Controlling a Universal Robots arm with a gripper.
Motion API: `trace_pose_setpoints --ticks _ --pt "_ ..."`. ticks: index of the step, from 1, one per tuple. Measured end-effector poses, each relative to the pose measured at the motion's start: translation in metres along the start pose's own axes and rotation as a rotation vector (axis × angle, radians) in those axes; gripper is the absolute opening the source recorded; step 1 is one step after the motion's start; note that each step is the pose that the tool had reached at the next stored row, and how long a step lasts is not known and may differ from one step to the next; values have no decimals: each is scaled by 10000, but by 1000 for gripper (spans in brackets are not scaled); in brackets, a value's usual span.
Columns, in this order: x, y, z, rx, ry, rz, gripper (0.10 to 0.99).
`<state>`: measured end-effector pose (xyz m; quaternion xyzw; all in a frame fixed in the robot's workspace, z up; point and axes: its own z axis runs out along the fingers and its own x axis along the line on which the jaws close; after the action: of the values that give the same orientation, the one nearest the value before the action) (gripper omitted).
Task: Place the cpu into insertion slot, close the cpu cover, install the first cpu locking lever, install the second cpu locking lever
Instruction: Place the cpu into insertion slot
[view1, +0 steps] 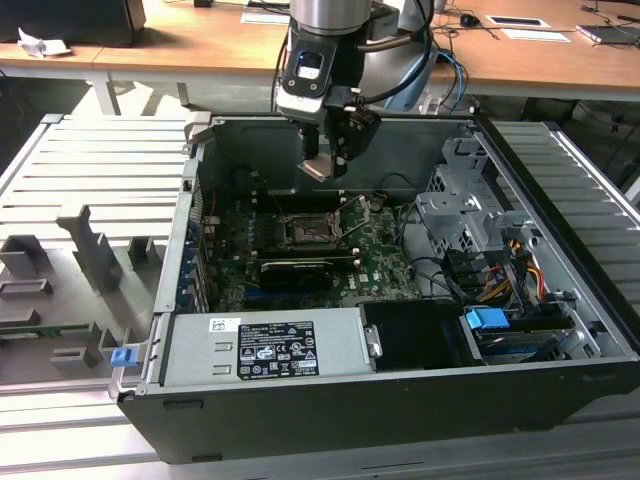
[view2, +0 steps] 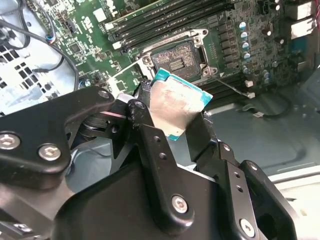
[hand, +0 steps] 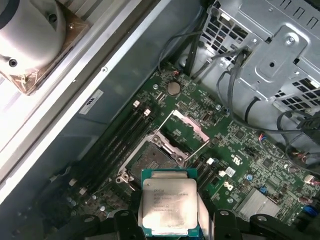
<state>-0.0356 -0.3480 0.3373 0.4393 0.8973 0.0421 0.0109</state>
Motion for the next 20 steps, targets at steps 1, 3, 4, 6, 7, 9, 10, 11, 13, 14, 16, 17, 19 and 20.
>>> trace_pose_setpoints --ticks 1,3,4,6,7,9,10,11,13,14,16,17,19,20 --pt "0 0 1 -3 -12 135 525" --pt "0 0 3 -7 -27 317 525" --pt "0 0 4 -9 -37 444 525" --pt "0 0 7 -13 -58 685 525" --pt "0 -1 10 -15 -70 826 525" --pt "0 -1 15 -18 -90 1050 525" --pt "0 -1 18 -20 -97 1133 525" --pt "0 -1 20 -21 -101 1179 525" --pt "0 -2 23 -22 -109 1275 525" --pt "0 -2 26 -24 -115 1345 525" --pt "0 -2 27 -24 -121 1408 525" --pt "0 -2 29 -26 -122 1437 525" --pt "0 -2 31 -26 -127 1492 525" --pt "0 -3 33 -27 -129 1514 525"
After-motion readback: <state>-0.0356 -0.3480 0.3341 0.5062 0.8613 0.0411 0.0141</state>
